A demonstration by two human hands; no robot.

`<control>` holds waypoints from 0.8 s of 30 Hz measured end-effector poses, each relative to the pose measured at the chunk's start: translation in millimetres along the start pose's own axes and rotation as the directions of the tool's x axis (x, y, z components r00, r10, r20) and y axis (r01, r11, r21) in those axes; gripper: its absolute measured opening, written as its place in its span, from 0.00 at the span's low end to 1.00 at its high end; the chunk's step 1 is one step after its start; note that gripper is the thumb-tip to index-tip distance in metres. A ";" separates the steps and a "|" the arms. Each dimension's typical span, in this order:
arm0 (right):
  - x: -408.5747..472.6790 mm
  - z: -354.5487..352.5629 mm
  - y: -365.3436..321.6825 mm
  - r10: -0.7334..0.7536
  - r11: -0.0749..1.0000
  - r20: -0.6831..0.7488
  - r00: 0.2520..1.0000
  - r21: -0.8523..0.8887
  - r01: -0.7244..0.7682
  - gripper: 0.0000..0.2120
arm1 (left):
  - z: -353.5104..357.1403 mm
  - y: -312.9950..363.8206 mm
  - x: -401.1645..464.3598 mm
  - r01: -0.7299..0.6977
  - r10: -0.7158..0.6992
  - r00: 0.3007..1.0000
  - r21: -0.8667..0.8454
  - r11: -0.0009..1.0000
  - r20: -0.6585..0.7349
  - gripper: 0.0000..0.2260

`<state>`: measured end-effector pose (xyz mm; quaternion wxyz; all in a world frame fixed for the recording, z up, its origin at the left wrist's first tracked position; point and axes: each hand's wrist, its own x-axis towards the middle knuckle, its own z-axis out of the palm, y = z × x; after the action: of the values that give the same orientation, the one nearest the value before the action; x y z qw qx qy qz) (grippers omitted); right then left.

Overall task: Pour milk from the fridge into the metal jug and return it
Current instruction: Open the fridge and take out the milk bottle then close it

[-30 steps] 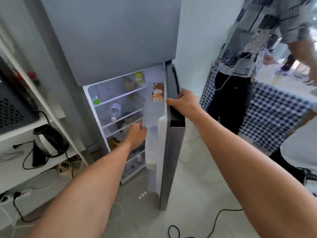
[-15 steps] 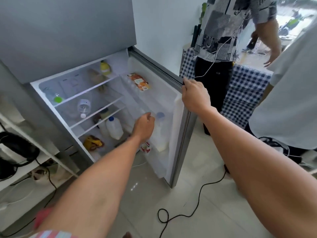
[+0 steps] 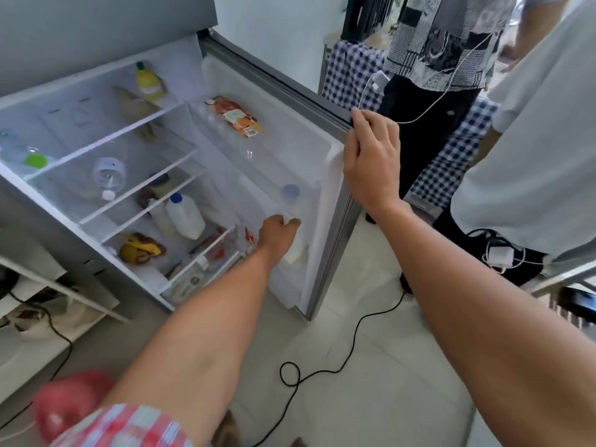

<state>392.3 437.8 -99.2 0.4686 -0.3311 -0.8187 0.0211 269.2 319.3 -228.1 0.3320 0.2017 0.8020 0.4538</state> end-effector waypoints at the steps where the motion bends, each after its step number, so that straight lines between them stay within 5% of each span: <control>1: -0.8 2.7 -0.3 -0.003 1.000 -0.031 1.000 -0.004 0.003 0.17 | 1.9 -0.6 3.7 0.031 -0.031 1.000 -0.029 0.999 0.003 0.17; 6: -4.0 9.5 -2.2 -0.014 1.000 -0.100 0.995 -0.019 0.012 0.16 | 8.2 -8.7 12.5 0.183 -0.183 0.983 -0.214 0.960 0.020 0.12; 11: -4.6 10.7 -3.5 0.002 1.000 -0.093 0.996 -0.015 -0.003 0.17 | 5.9 -24.0 6.9 0.295 -0.328 0.944 -0.533 0.793 0.036 0.07; 17: -1.6 3.1 -4.7 0.049 0.999 -0.035 0.998 -0.005 -0.049 0.17 | -18.1 -30.4 -9.8 0.218 -0.264 0.964 -0.655 0.724 0.030 0.09; 24: 6.5 -13.1 -5.9 0.092 0.995 0.158 0.983 -0.053 -0.084 0.21 | -69.2 -3.6 -41.2 0.088 -0.176 0.982 -0.651 0.754 -0.071 0.07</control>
<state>397.3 433.2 -84.8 0.3923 -0.3749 -0.8385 0.0494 248.4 250.6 -191.4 0.3603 -0.0114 0.6287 0.6891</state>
